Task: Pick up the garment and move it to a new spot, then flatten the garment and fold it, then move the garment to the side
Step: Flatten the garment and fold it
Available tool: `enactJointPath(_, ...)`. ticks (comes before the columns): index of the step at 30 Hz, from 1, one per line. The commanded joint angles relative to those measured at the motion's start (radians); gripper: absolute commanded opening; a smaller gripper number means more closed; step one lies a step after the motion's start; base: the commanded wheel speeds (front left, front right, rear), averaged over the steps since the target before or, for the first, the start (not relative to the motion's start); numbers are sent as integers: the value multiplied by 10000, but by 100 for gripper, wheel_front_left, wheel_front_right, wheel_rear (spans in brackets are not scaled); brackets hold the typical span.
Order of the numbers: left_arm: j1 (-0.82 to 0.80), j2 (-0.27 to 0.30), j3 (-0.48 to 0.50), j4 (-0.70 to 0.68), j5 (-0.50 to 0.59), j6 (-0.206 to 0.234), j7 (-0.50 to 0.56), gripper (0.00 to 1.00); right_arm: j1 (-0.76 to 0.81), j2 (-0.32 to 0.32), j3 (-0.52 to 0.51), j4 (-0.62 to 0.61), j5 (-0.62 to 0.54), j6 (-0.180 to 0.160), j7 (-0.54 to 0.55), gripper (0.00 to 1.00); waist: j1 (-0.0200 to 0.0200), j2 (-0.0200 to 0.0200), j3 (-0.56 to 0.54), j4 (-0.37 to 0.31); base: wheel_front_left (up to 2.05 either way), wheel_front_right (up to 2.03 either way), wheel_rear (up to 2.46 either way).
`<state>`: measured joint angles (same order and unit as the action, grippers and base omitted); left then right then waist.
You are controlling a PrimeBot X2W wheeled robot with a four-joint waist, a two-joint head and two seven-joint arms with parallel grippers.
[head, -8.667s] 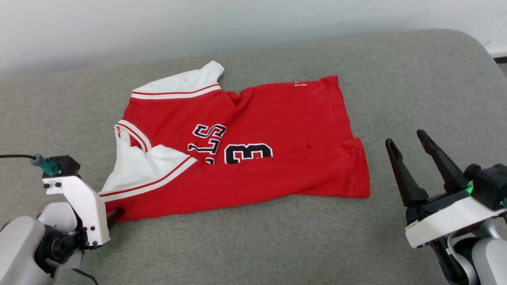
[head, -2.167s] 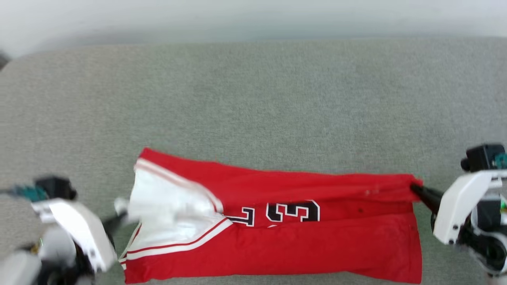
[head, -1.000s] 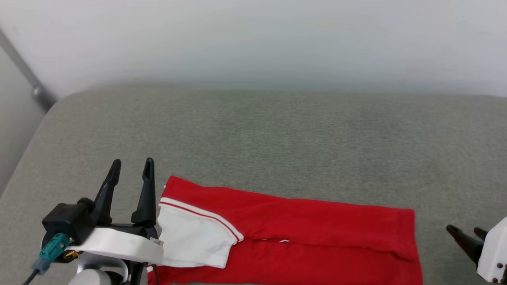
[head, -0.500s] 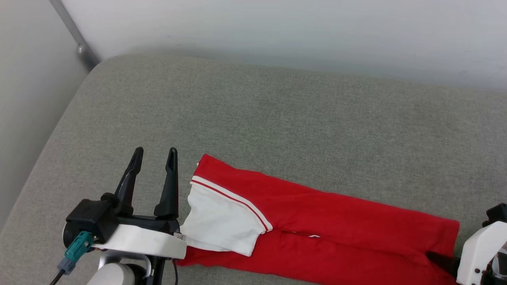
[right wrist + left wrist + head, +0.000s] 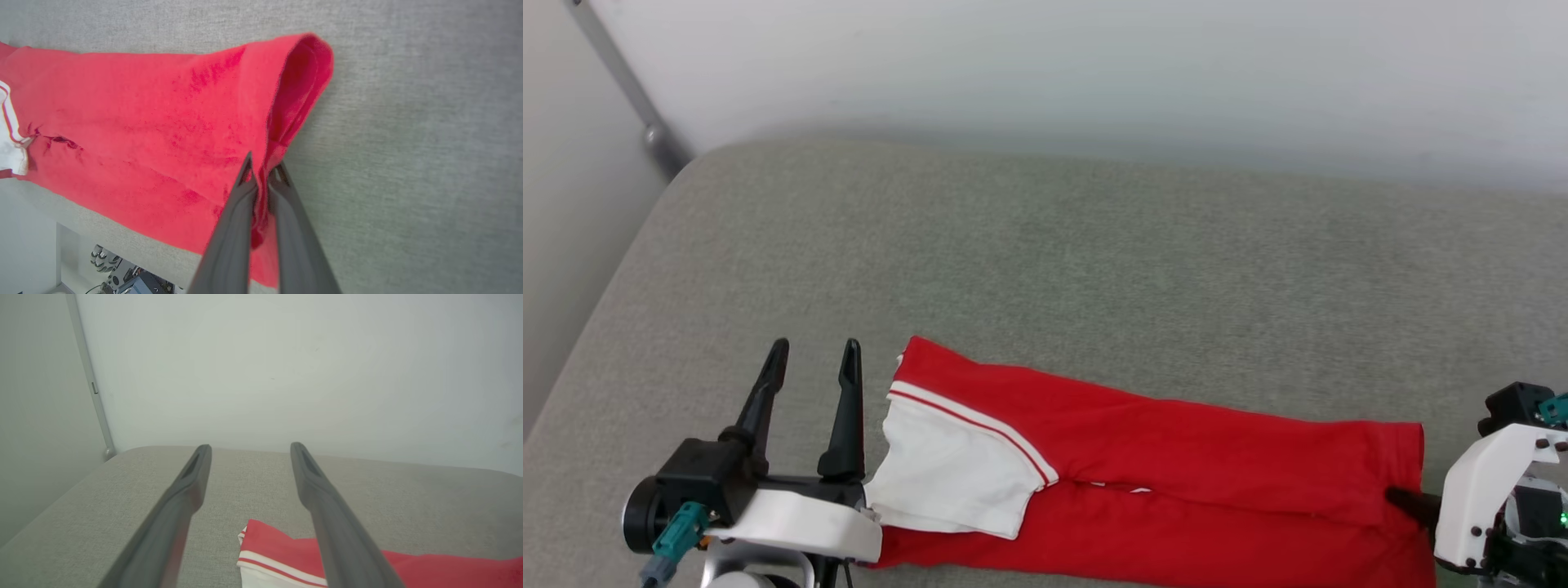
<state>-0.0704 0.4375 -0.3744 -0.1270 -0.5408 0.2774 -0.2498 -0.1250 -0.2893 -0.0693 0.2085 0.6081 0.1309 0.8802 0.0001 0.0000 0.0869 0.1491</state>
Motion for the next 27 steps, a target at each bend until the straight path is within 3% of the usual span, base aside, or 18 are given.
enactJointPath(1, 149, 5, 18, 20, -40, 46, -13, 100, -111, -83, 38, -62, 48, -2, -10, 0, -1, 0, -232, -224, 0, 0, 0)
enactJointPath(7, 498, 18, -95, 177, 30, 115, -31, 100, -185, -785, -158, -180, -91, -5, 124, 0, -1, 0, -510, -754, 0, 0, 0)
enactJointPath(17, 657, -49, -279, 243, 66, 128, -11, 100, -109, -1586, -2189, 17, -643, -4, 564, 0, -1, 0, -760, -1195, 0, 0, 0)
enactJointPath(21, 572, -80, -267, 164, 98, 107, -43, 100, -141, -1097, -2393, -205, -519, -4, 1269, 0, -1, 0, -719, -1245, 0, 0, 0)
enactJointPath(27, 442, -44, -278, 161, 145, 118, -43, 100, -355, 449, -2165, -648, 708, -4, 2329, 0, -1, 0, -683, -1121, 0, 0, 0)
